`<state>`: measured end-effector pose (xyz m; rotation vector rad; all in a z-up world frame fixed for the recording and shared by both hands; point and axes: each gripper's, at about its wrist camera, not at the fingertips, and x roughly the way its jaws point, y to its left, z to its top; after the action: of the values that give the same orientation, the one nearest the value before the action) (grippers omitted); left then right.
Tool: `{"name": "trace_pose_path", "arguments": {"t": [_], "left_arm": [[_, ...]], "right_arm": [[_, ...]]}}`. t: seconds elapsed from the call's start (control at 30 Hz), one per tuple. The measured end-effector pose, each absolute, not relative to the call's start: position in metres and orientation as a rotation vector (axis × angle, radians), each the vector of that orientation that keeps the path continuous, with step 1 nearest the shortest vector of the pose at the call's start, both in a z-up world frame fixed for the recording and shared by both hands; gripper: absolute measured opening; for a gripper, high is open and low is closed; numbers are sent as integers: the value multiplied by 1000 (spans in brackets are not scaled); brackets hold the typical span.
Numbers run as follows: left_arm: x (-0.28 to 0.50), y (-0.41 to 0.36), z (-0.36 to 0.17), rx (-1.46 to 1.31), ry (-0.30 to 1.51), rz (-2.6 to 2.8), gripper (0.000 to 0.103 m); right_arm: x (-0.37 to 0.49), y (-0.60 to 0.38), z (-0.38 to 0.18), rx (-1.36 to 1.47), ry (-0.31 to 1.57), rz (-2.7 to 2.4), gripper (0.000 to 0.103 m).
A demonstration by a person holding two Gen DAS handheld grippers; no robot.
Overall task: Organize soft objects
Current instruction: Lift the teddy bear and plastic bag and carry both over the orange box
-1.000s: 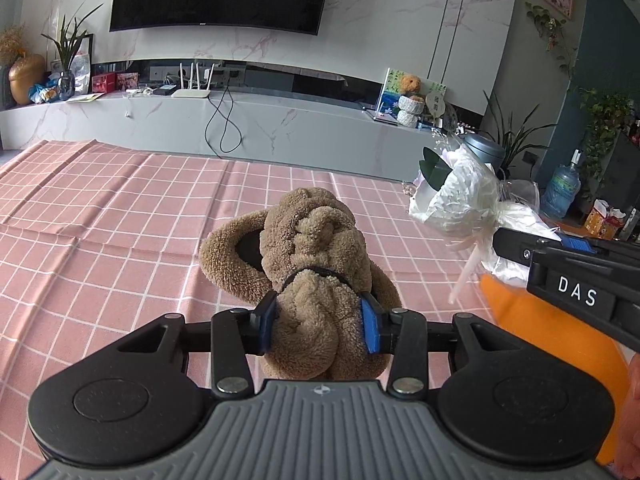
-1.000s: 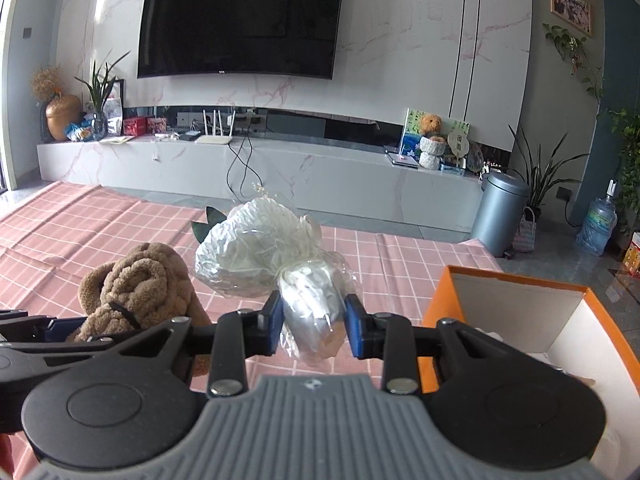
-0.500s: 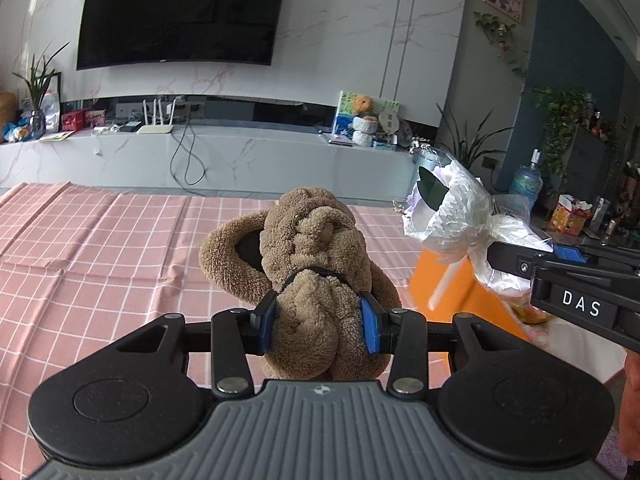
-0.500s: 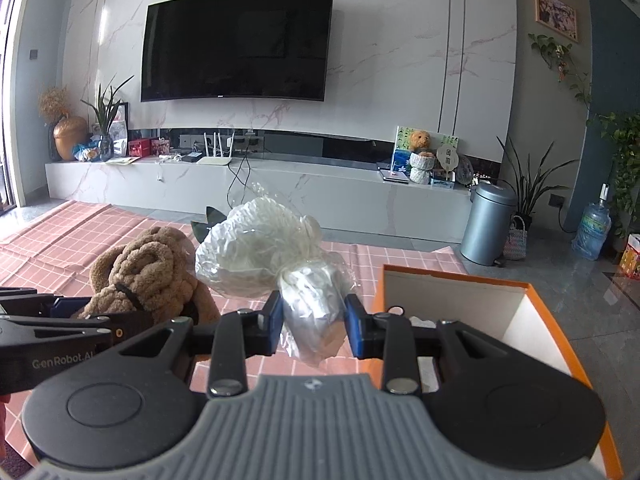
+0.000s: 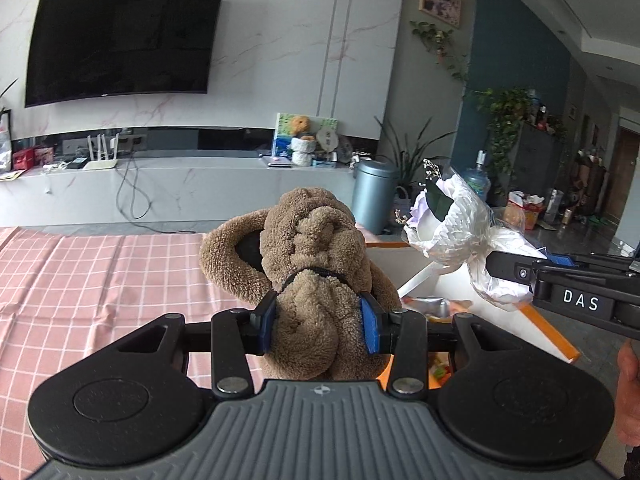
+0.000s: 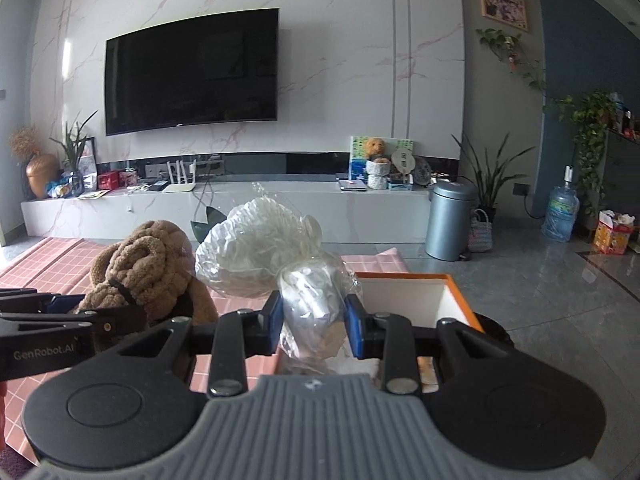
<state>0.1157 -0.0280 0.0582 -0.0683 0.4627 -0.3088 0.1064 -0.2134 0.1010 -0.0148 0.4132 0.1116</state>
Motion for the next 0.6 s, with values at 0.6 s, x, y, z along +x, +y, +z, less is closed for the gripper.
{"name": "trace_pose_path", "arguments": {"t": [0.6], "left_arm": [[156,-98,59,-15,478,-510,48]], "right_arm": [[126,-304,105,72,475,16,32]]}}
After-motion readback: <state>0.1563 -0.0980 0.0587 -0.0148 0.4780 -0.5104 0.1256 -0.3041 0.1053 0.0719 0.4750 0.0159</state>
